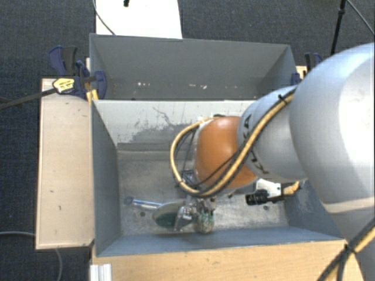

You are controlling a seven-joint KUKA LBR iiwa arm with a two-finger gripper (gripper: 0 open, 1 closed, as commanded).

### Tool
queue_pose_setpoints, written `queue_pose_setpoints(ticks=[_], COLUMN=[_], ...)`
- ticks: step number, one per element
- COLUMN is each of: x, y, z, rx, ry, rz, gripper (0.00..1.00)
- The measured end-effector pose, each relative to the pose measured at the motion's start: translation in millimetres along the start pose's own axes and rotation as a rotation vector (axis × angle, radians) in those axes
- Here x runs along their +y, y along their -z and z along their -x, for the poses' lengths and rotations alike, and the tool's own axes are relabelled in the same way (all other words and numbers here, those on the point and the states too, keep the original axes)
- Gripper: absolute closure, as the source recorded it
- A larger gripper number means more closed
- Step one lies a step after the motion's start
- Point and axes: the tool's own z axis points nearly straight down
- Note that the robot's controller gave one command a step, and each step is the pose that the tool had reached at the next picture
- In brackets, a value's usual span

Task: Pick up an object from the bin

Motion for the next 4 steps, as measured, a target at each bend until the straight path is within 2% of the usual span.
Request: queue_pose_setpoints(ticks=[1, 2, 3, 4], x=[48.8, 31.9, 34.4, 34.9], y=[30.3, 31.0, 0.3, 1.4], z=[-22.3, -17.4, -15.0, -14.8], rx=[-0.002, -0.001, 0.001, 0.000], ry=[-0.090, -0.354, -0.465, -0.466], rz=[0.001, -0.003, -0.002, -0.002], gripper=[0.00, 0.00, 0.00, 0.00])
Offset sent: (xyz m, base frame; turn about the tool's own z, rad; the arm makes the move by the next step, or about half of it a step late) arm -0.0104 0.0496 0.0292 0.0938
